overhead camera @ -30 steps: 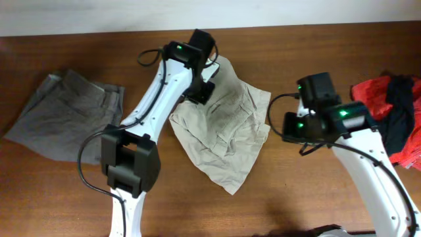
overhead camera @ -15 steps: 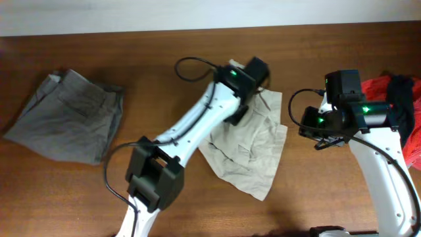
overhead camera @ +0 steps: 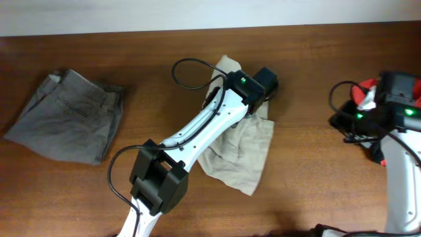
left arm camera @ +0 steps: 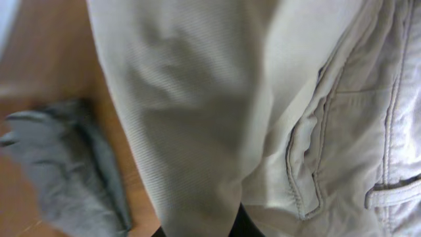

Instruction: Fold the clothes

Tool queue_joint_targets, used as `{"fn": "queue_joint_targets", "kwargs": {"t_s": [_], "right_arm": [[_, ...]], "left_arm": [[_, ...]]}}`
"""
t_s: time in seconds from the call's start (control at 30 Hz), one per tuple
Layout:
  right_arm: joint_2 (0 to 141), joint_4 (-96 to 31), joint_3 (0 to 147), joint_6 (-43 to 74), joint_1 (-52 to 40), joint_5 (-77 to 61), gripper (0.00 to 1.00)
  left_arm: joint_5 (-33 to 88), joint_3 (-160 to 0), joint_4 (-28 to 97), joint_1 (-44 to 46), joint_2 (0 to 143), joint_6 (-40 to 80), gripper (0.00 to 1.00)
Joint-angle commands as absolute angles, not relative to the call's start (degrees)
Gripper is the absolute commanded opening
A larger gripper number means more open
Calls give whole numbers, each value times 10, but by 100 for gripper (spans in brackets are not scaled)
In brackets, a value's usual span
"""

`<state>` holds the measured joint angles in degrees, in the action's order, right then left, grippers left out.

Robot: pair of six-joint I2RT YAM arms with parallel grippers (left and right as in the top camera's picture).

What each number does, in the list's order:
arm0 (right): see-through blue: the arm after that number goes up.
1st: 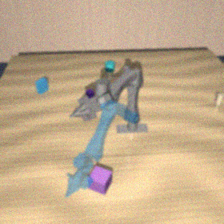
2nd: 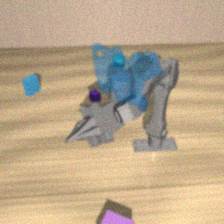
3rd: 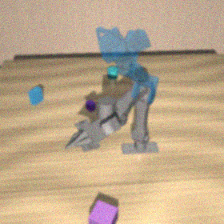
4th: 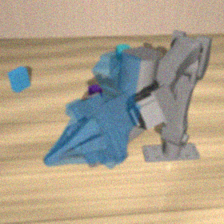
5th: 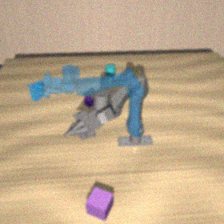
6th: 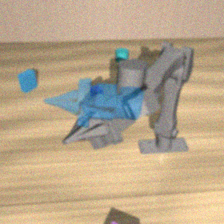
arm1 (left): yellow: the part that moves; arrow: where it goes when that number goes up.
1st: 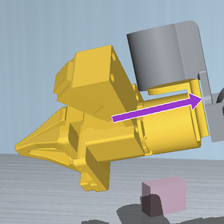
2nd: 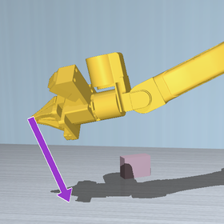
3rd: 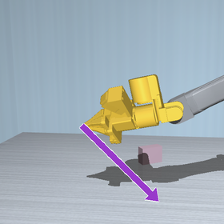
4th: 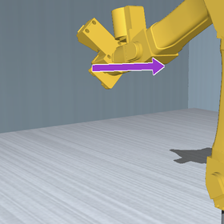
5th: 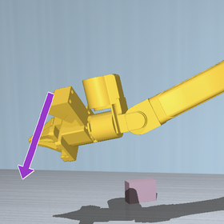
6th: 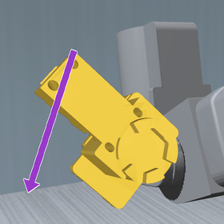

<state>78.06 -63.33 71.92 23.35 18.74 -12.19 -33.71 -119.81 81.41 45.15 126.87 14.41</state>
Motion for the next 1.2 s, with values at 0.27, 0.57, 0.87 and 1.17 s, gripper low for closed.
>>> {"fn": "queue_joint_targets", "kwargs": {"t_s": [0.27, 0.57, 0.87, 1.17], "right_arm": [[782, -641, 722, 210, 226, -148, 43], [782, -643, 722, 197, 226, -148, 43], [782, -643, 722, 197, 226, -148, 43], [782, -643, 722, 197, 226, -148, 43]], "left_arm": [[-414, -1210, 800, 533, 1293, 197, 1], [-386, -1209, 806, 571, 1402, 197, 0], [-262, -1209, 794, 584, 1431, 168, 1], [-229, -1224, 837, 596, 1431, 168, 42]]}}
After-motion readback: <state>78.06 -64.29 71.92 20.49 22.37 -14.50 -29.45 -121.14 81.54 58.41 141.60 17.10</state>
